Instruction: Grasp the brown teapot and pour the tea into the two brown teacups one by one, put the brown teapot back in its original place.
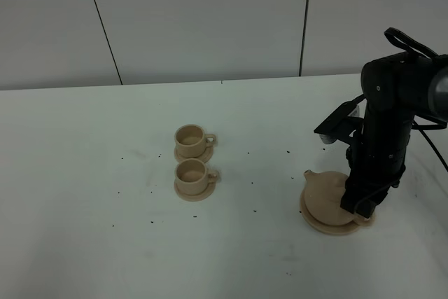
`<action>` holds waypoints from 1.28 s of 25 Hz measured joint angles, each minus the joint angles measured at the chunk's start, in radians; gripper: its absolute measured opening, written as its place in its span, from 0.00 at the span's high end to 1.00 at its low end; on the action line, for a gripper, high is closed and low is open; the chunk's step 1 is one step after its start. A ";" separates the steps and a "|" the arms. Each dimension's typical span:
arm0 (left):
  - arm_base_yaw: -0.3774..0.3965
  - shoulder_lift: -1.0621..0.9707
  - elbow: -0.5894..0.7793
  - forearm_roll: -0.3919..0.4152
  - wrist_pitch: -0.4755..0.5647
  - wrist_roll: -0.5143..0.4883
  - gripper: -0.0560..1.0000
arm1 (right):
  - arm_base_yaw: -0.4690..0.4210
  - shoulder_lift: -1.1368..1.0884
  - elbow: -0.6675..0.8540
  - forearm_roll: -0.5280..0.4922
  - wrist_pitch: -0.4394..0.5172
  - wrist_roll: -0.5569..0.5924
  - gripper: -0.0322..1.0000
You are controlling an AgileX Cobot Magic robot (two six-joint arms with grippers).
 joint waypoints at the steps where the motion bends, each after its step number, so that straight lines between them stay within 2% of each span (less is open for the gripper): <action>1: 0.000 0.000 0.000 0.000 0.000 0.000 0.71 | 0.000 0.001 0.000 0.000 0.000 -0.001 0.62; 32: 0.000 0.000 0.000 0.000 0.000 0.000 0.71 | 0.001 0.015 0.001 0.025 0.001 -0.064 0.63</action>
